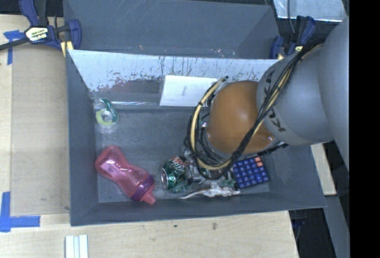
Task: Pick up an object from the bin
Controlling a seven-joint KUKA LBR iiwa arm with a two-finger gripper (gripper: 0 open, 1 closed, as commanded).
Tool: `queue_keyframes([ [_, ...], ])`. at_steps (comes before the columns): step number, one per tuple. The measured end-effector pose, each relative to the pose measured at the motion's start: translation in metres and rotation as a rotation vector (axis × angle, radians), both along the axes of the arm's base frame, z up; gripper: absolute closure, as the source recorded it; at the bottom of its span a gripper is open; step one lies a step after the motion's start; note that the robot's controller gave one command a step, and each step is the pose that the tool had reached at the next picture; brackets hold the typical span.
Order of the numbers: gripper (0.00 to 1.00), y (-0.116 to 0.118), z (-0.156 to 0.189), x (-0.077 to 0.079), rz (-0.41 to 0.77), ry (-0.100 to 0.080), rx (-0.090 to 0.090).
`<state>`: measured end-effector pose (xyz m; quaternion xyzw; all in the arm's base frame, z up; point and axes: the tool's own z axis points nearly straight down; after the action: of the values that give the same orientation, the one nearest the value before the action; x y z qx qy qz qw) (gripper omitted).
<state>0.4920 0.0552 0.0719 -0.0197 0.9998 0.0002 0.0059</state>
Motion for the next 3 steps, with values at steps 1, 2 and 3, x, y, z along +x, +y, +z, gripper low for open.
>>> queue_keyframes([
  [1, 1.00, 0.002, 0.047, 0.008, 0.006, 0.007, -0.001],
  [2, 1.00, 0.001, 0.093, 0.003, 0.014, 0.000, -0.001],
  [3, 1.00, 0.000, 0.119, 0.017, 0.016, 0.003, -0.001],
])
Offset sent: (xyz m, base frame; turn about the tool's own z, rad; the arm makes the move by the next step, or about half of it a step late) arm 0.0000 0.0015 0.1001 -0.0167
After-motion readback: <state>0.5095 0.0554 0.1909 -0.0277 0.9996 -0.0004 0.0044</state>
